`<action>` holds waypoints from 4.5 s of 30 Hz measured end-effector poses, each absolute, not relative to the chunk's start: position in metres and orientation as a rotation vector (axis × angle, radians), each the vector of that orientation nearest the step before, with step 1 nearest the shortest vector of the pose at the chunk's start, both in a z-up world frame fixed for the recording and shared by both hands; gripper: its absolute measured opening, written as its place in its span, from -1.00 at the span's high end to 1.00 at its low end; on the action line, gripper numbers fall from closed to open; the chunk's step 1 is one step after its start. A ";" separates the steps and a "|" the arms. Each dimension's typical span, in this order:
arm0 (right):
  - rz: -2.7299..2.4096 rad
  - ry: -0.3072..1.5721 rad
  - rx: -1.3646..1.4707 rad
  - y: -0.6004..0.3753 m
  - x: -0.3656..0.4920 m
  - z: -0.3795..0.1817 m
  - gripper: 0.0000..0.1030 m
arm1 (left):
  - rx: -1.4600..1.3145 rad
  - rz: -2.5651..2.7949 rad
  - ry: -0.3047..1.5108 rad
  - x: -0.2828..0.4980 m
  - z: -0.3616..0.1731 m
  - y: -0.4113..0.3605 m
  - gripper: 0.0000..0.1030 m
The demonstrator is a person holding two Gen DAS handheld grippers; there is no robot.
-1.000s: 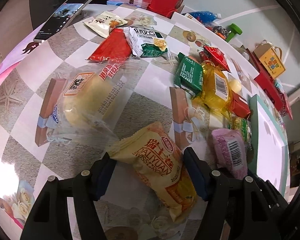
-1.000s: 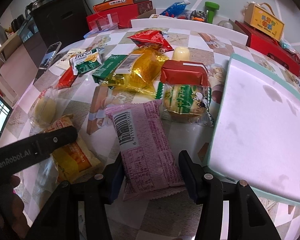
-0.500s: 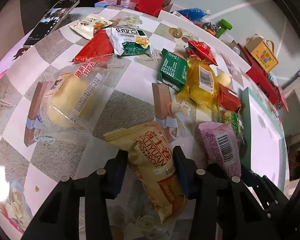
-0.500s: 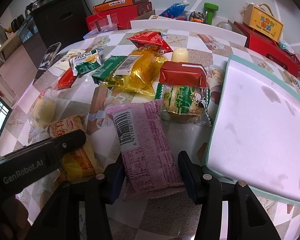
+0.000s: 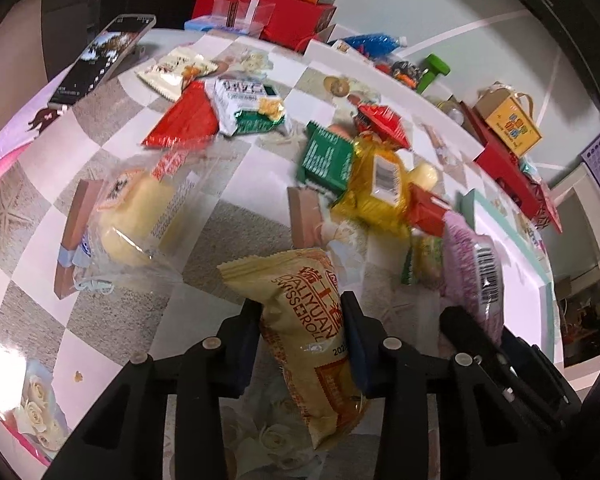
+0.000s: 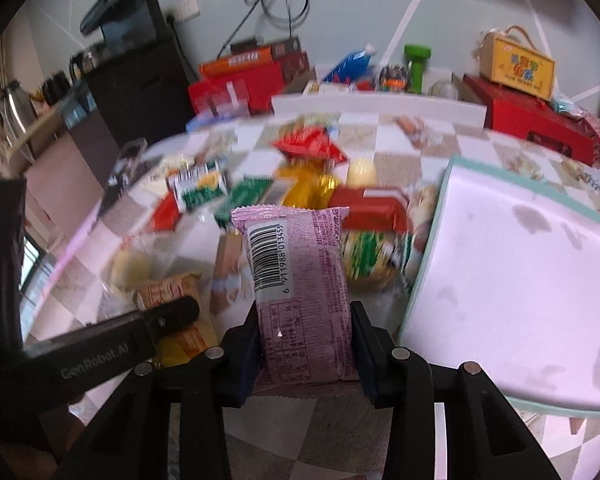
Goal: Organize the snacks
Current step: 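Grasp the pink bag with the right tool while the left tool grasps the yellow bag, then carry both bags over the white tray and open both tools to drop them, then move both tools back over the snack pile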
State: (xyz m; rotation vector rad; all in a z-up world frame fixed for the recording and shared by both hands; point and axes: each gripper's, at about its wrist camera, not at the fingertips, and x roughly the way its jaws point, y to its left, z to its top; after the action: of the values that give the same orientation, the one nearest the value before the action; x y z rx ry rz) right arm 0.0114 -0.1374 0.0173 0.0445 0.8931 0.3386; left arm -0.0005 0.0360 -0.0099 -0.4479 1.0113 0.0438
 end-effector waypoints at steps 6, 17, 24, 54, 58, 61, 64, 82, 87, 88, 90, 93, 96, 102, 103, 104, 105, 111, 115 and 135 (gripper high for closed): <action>0.234 0.868 0.103 -0.167 0.018 0.026 0.16 | -0.443 0.016 0.969 0.002 0.009 0.029 0.22; -0.063 0.847 0.266 -0.273 0.028 0.026 0.16 | -0.352 -0.171 0.938 0.034 0.035 -0.043 0.22; -0.301 0.836 0.284 -0.328 0.021 0.022 0.16 | -0.273 -0.299 0.937 0.051 0.040 -0.104 0.22; -0.451 0.855 0.392 -0.389 0.011 0.001 0.08 | -0.101 -0.495 0.982 0.073 0.004 -0.214 -0.40; -0.449 0.842 0.383 -0.386 0.010 0.006 0.04 | -0.108 -0.480 0.964 0.071 0.013 -0.206 -0.52; -0.438 0.830 0.385 -0.384 0.011 0.007 -0.57 | -0.112 -0.472 0.943 0.071 0.019 -0.202 -0.62; -0.421 0.818 0.388 -0.383 0.011 0.008 -0.72 | -0.098 -0.441 0.943 0.071 0.020 -0.197 -0.62; -0.379 0.822 0.405 -0.378 0.013 0.007 -1.00 | -0.011 -0.270 0.834 0.067 0.016 -0.172 -0.99; -0.324 0.785 0.454 -0.373 0.012 0.011 -1.00 | -0.007 -0.267 0.792 0.060 0.017 -0.164 -0.99; -0.312 0.772 0.470 -0.373 0.011 0.012 -1.00 | -0.013 -0.270 0.789 0.059 0.017 -0.162 -0.99; -0.312 0.758 0.473 -0.372 0.011 0.012 -1.00 | -0.018 -0.272 0.789 0.058 0.018 -0.158 -0.99; -0.304 0.767 0.468 -0.368 0.013 0.012 -1.00 | -0.030 -0.266 0.786 0.056 0.021 -0.149 -0.99; -0.302 0.764 0.450 -0.362 0.014 0.013 -1.00 | -0.056 -0.288 0.796 0.056 0.024 -0.139 -0.99; -0.288 0.709 0.382 -0.346 0.014 0.024 -1.00 | -0.008 -0.234 0.726 0.051 0.034 -0.125 -0.99; -0.284 0.708 0.376 -0.343 0.015 0.026 -1.00 | -0.013 -0.233 0.721 0.051 0.036 -0.122 -0.99; -0.284 0.714 0.368 -0.340 0.016 0.027 -1.00 | -0.021 -0.239 0.715 0.051 0.038 -0.118 -0.99; -0.289 0.726 0.350 -0.336 0.017 0.029 -1.00 | -0.025 -0.242 0.711 0.050 0.039 -0.114 -0.99; -0.242 0.728 0.309 -0.315 0.020 0.037 -1.00 | 0.046 -0.170 0.697 0.050 0.044 -0.097 -0.99; -0.211 0.734 0.288 -0.301 0.024 0.039 -1.00 | 0.034 -0.107 0.695 0.052 0.047 -0.076 -0.99; -0.017 0.723 0.233 -0.208 0.068 0.075 -1.00 | -0.173 0.218 0.743 0.041 0.057 0.056 -0.99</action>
State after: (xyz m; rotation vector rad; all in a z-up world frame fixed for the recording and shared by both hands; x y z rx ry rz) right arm 0.0683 -0.2077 0.0755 0.2332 0.7226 -0.0175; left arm 0.0413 0.0562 0.0571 -0.1729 0.7428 0.2175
